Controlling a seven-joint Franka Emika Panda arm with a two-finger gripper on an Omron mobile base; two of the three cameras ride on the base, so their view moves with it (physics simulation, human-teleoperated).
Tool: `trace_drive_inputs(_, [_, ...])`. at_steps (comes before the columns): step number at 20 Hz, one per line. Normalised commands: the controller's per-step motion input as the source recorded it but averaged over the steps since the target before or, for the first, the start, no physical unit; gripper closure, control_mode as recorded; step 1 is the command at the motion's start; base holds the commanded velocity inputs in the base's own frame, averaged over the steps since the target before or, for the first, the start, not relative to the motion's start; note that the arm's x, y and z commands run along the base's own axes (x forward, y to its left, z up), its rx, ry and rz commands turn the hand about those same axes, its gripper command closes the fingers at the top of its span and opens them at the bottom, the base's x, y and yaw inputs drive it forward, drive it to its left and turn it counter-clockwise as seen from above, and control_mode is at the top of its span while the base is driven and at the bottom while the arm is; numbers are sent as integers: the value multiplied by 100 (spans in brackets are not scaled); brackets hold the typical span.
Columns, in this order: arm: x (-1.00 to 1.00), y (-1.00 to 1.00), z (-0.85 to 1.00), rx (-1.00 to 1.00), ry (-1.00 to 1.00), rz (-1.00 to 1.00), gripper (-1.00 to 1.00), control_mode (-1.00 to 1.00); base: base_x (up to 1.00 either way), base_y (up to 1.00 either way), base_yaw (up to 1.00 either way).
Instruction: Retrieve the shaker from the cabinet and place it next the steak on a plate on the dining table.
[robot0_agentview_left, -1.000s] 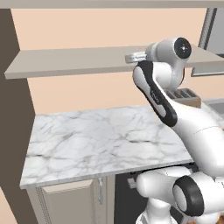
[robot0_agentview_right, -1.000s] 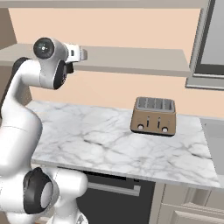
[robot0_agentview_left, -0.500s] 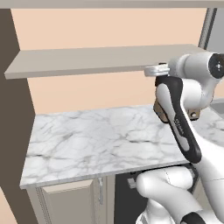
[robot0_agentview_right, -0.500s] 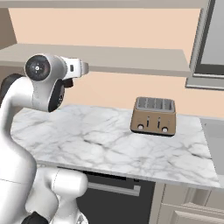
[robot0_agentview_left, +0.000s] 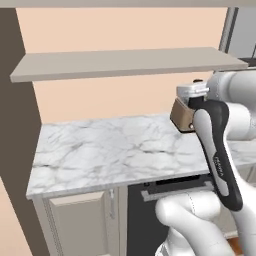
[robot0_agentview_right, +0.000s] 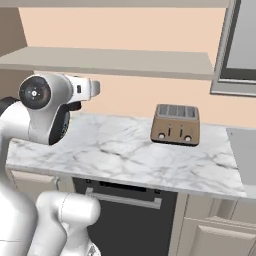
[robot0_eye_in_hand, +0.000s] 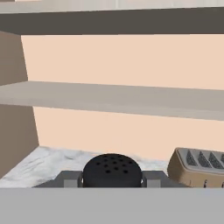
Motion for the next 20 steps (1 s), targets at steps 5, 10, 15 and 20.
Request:
trace_drive_inputs(5, [0, 0, 0, 0, 0, 0, 100, 100, -83, -22, 0])
trace_drive_inputs(10, [0, 0, 0, 0, 0, 0, 100, 100, -84, -25, -6])
trace_drive_inputs(15, [0, 0, 0, 0, 0, 0, 100, 100, -57, -33, -30])
trace_drive_inputs(20, [0, 0, 0, 0, 0, 0, 100, 100, -38, -27, -37])
